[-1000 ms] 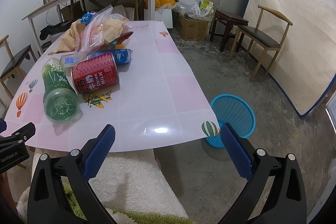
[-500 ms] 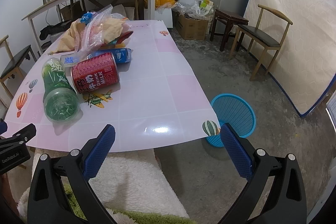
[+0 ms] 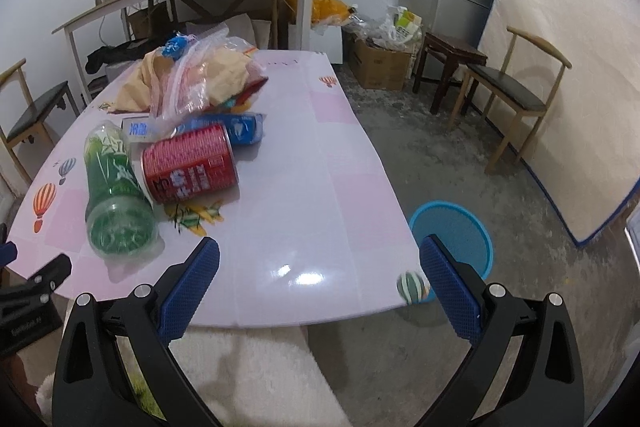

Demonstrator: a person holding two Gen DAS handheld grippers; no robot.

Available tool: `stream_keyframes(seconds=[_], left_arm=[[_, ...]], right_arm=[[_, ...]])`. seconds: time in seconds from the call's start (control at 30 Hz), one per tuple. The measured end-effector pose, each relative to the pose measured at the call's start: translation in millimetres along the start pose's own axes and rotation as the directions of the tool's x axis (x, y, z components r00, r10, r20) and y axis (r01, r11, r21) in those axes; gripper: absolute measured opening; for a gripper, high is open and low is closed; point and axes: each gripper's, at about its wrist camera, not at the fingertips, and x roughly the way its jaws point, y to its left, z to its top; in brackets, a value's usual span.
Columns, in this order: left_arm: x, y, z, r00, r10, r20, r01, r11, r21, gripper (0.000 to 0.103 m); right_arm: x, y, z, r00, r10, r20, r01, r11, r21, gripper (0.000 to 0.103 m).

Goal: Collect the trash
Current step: 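Reach both tools toward the pile of trash on the table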

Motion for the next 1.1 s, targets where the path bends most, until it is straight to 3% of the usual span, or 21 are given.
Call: stream_keyframes(seconds=[0.27,0.7,1.1], left_arm=[[13,22,9,1.000,-0.006,0.007,0.006,0.999,-0.032,0.094],[32,43,20,0.999,-0.033,0.019,0.033,0.999,0.007,0.095],[46,63,34,0.998,-0.048,0.042,0.047,0.999,0.014,0.094]], right_arm=[[-2,26,34,0.997,0.000,0.075,0.004,0.998,-0.055,0.098],[-4,56,57,0.989,0.040,0.143,-0.025,0.994,-0.104,0.098],[-1,55,71,0.988,0.093,0.124,-0.087,0.995,-0.051,0.098]])
